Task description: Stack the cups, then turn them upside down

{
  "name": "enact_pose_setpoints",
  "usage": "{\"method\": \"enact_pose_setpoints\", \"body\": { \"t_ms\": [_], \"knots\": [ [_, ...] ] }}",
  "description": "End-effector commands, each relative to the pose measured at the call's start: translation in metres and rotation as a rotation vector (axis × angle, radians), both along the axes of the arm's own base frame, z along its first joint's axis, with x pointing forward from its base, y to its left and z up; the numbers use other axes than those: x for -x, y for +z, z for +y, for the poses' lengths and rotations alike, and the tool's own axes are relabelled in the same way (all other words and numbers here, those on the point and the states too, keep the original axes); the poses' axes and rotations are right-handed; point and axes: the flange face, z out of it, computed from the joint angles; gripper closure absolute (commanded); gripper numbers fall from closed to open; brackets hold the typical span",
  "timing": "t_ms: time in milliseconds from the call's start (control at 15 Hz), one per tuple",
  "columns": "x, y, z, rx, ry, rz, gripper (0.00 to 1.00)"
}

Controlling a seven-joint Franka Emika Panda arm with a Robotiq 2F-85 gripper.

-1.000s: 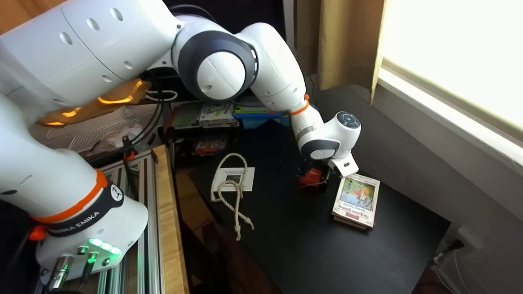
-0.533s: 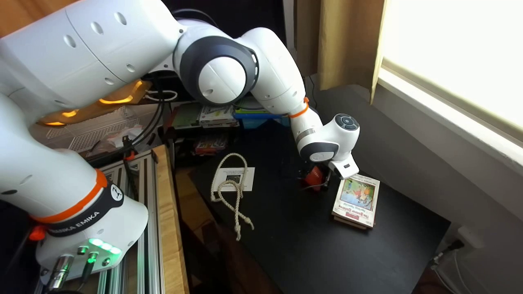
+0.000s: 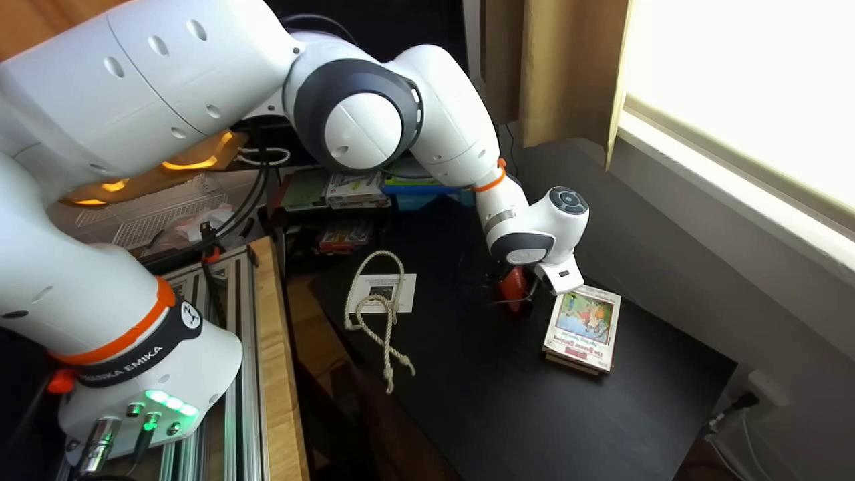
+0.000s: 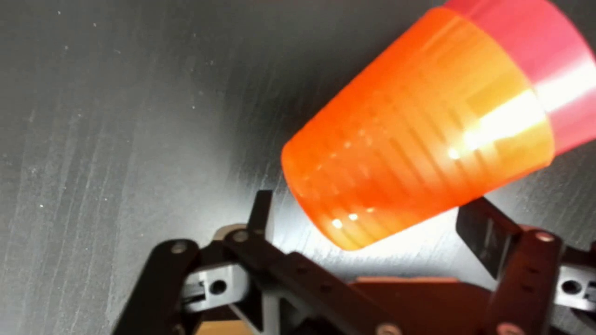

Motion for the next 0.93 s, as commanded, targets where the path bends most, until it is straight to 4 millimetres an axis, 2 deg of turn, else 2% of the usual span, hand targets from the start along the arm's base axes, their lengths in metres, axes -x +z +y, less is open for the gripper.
{"method": "enact_pose_setpoints", "body": {
  "t_ms": [0,467,533,600,800,867],
  "knots": [
    [0.006,0.004,0.006,-0.034,-0.099,0.069,0.00],
    [0.007,-0.002,0.012,-0.058,-0.284,0.112,0.00],
    [0.007,-0.004,0.012,-0.061,-0.297,0.113,0.22],
    [0.007,-0.005,0.012,-0.063,-0.303,0.113,0.26],
    [0.007,-0.001,0.014,-0.045,-0.309,0.104,0.51],
    [0.006,0.003,0.017,-0.032,-0.305,0.094,0.51]
  ]
}}
